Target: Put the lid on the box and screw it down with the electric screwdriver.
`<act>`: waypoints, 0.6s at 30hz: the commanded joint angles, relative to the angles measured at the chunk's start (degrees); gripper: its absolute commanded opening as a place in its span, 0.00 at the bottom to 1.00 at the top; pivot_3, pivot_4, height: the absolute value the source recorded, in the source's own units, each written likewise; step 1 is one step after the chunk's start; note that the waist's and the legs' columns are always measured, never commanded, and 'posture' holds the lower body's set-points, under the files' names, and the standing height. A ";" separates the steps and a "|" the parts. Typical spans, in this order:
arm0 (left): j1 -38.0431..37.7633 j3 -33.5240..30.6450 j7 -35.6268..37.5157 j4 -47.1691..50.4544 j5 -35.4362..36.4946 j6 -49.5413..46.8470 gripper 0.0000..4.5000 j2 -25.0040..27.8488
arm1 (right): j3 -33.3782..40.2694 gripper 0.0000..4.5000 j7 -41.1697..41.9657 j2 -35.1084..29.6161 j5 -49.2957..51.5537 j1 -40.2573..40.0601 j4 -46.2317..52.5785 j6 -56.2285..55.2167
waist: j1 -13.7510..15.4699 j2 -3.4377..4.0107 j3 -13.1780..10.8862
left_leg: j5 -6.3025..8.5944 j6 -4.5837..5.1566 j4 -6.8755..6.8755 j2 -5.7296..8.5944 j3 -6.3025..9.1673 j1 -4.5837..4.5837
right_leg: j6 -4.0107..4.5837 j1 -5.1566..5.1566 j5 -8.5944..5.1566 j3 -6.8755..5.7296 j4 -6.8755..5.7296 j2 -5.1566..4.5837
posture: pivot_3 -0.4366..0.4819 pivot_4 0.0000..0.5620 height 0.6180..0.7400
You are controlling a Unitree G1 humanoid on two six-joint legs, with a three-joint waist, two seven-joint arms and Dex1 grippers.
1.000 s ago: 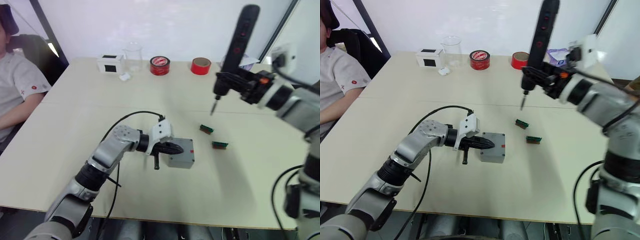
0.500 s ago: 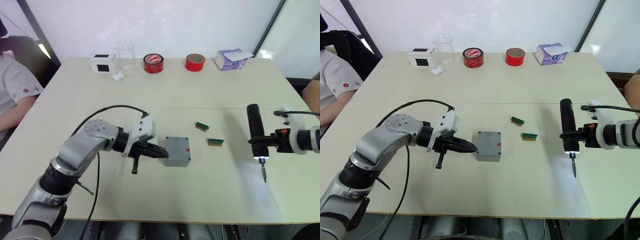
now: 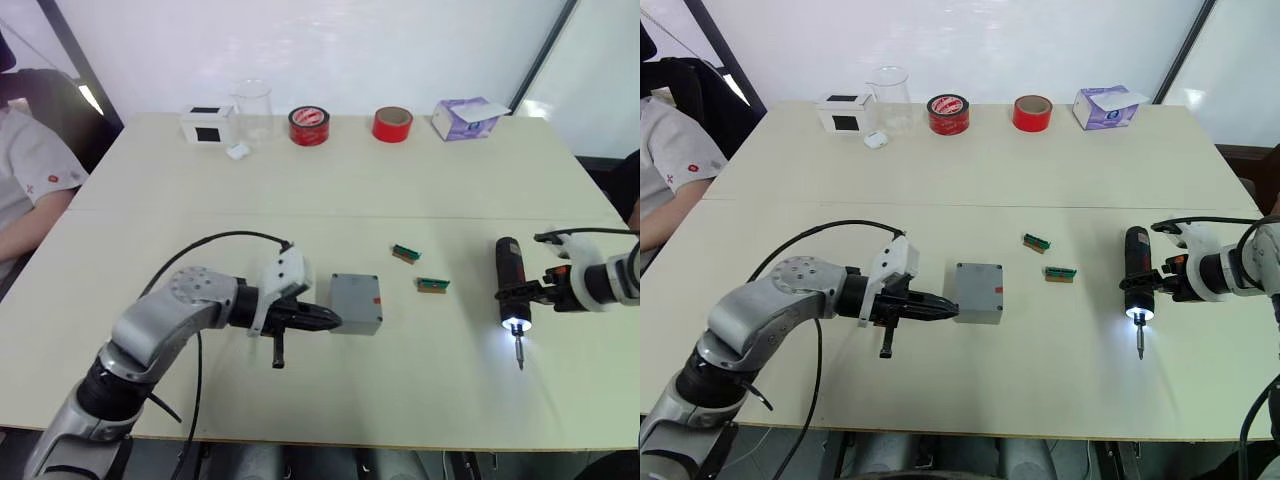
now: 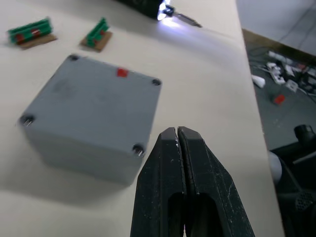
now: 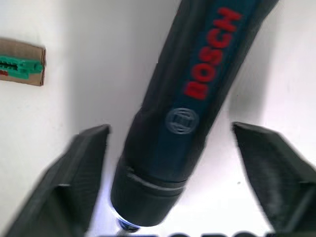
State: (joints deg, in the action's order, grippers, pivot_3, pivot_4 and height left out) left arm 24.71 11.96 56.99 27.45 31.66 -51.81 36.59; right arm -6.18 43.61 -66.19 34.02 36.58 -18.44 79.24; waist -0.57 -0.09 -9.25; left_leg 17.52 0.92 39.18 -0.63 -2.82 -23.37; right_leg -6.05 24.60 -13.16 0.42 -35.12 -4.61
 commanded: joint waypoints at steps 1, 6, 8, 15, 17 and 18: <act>-1.49 -5.12 -0.02 0.88 3.03 -1.44 0.00 2.96 | 2.00 1.00 4.37 -3.35 -3.09 0.22 2.06 -8.64 | -0.05 -0.01 0.00 | 0.00 0.00 0.00 0.00 -0.01 0.00 | 0.00 0.00 0.00 0.00 0.00 0.00 | 0.48 0.27 1.00; -6.76 -13.88 -2.04 0.13 7.89 -5.19 0.00 6.02 | 13.83 1.00 13.50 -6.13 0.63 -7.85 12.61 -19.73 | -0.03 -0.02 -0.04 | 0.00 0.00 -0.01 -0.07 0.01 0.01 | -0.06 0.02 -0.02 -0.02 -0.05 -0.01 | 0.48 0.27 1.00; -9.32 -17.08 -3.69 0.25 9.61 -6.60 0.00 6.12 | 22.82 1.00 18.23 -5.13 6.07 -15.53 21.38 -18.58 | 0.00 -0.05 -0.05 | 0.00 -0.01 -0.02 -0.11 0.04 0.02 | -0.08 0.00 -0.02 -0.05 -0.07 0.01 | 0.48 0.27 1.00; -20.96 -22.48 -4.41 3.59 16.33 -11.76 0.00 8.59 | 36.73 1.00 26.41 -0.66 11.10 -48.14 47.36 -16.73 | 1.10 -0.22 -0.05 | -0.01 -0.02 0.03 -0.19 0.18 0.12 | -0.08 -0.19 -0.02 -0.19 -0.11 -0.03 | 0.48 0.27 1.00; -23.58 -22.89 -3.97 5.14 19.04 -13.33 0.00 9.69 | 37.03 1.00 26.64 0.92 10.07 -53.70 50.18 -18.26 | 1.23 -0.21 -0.05 | -0.02 -0.03 0.05 -0.18 0.14 0.12 | -0.05 -0.19 -0.04 -0.15 -0.10 -0.05 | 0.48 0.27 1.00; -25.36 -22.51 -3.78 6.05 19.39 -13.43 0.00 10.32 | 36.75 1.00 26.92 1.68 9.18 -56.31 50.83 -19.58 | 1.25 -0.24 -0.05 | -0.02 -0.04 0.06 -0.17 0.13 0.15 | -0.04 -0.20 -0.04 -0.14 -0.10 -0.05 | 0.48 0.27 1.00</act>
State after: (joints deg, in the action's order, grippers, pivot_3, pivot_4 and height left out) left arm 0.68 -9.58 52.37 30.34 48.50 -64.60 45.78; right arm 28.44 69.67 -65.28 43.89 -17.80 29.90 61.97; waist 0.68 -0.33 -9.31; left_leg 17.47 0.83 39.25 -0.81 -2.70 -23.22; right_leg -5.93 24.39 -13.28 0.28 -35.20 -4.67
